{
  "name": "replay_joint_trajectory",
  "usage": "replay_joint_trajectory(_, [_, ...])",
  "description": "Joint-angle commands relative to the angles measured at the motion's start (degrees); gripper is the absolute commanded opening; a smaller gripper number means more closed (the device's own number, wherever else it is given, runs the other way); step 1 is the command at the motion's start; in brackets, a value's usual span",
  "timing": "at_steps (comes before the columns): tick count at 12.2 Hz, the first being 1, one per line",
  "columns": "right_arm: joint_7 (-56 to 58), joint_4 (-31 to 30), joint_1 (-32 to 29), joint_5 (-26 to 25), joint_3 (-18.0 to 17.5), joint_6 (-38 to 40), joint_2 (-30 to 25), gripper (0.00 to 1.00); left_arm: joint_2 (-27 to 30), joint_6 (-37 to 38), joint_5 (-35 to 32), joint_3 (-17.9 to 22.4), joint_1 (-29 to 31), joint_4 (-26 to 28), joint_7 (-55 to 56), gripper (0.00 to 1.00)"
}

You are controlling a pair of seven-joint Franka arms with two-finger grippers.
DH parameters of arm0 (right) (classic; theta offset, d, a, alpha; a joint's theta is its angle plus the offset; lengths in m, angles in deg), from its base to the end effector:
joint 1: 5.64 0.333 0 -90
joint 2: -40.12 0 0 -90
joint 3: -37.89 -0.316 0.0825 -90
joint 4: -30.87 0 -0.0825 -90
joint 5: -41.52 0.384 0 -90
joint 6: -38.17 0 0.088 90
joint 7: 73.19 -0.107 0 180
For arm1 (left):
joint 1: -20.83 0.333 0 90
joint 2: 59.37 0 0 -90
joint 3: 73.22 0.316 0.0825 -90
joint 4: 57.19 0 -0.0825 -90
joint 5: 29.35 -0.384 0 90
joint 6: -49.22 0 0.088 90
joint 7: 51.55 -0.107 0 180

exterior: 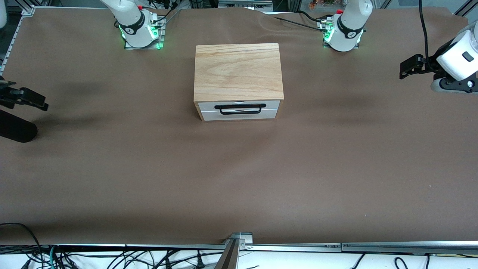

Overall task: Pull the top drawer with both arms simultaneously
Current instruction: 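Move the right gripper and the left gripper toward the drawer handle ends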

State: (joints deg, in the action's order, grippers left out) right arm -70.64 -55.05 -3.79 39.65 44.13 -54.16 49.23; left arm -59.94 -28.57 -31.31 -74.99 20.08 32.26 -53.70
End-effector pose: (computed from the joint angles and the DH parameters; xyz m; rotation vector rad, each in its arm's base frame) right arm 0.6022 -0.0447 0.5701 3.0934 -0.0450 -0.0760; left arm 0.5327 -0.0191 0.6074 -3.0872 0.1203 0.3308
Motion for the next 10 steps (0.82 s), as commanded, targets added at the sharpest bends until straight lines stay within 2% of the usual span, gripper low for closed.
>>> replay_joint_trajectory(1, [-0.26, 0.22, 0.52, 2.90, -0.79, 2.40, 2.84, 1.00, 0.13, -2.36, 0.64, -0.52, 0.58, 3.26, -0.13, 1.00])
replay_joint_trajectory(3, [-0.26, 0.14, 1.22, 12.01, -0.97, 2.42, 4.33, 1.00, 0.13, -6.48, 0.64, -0.52, 0.58, 7.29, -0.13, 1.00])
replay_joint_trajectory(6, [0.17, 0.14, 0.44, 32.03, -0.79, 2.50, 8.54, 1.00, 0.13, -15.17, 0.81, -0.52, 0.66, 14.06, -0.13, 1.00])
replay_joint_trajectory(7, [0.44, 0.14, 0.52, 37.06, -0.79, 2.42, 10.03, 1.00, 0.13, -18.33, 0.90, -0.52, 0.66, 16.61, -0.05, 1.00])
replay_joint_trajectory(10, [3.75, -0.82, 0.52, 46.75, -0.88, 2.42, 13.47, 1.00, 0.13, -26.86, 4.59, -0.52, 1.28, 23.55, -0.05, 1.00])
